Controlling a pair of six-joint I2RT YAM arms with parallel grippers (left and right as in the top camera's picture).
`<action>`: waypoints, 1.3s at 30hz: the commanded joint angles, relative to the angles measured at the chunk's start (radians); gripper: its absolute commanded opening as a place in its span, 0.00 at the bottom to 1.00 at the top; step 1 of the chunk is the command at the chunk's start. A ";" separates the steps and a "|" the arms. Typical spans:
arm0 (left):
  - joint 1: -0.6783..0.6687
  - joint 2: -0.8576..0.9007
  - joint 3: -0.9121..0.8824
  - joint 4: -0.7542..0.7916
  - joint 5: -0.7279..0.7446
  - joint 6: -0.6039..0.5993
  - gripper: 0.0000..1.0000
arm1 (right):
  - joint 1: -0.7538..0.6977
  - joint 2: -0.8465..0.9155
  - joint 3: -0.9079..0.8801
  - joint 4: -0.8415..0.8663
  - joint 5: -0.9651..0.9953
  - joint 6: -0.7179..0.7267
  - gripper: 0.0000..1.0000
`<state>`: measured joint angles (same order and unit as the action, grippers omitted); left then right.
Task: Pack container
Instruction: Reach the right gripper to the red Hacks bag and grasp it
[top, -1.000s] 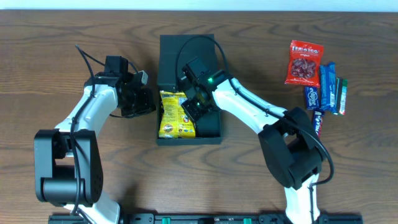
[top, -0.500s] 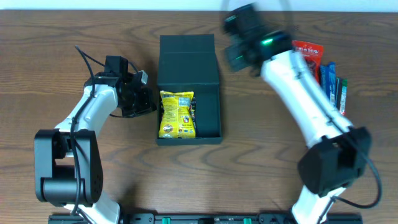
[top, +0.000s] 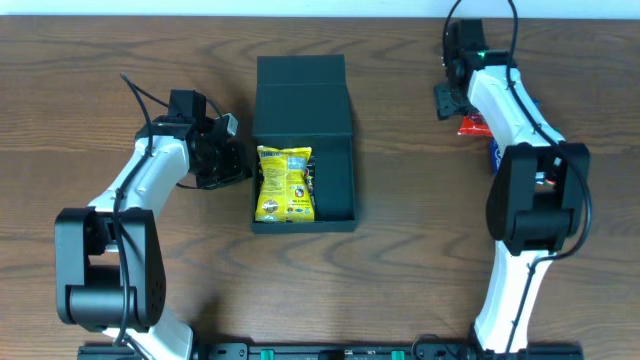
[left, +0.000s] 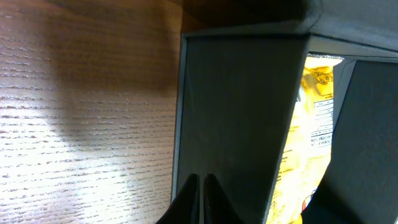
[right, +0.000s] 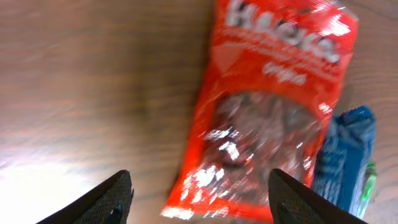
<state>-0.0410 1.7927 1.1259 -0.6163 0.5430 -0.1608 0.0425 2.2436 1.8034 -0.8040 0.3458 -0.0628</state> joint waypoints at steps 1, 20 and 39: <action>0.001 0.014 -0.006 0.000 0.001 -0.013 0.06 | -0.041 0.035 0.001 0.028 0.076 -0.005 0.70; 0.002 0.013 -0.006 -0.004 0.000 -0.020 0.06 | -0.099 0.119 0.001 0.051 -0.085 0.040 0.01; 0.002 0.013 -0.006 -0.003 -0.004 -0.018 0.06 | 0.058 0.116 0.521 -0.312 -0.114 0.068 0.01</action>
<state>-0.0410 1.7931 1.1259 -0.6193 0.5430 -0.1802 0.0528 2.3684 2.2475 -1.0962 0.2379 -0.0174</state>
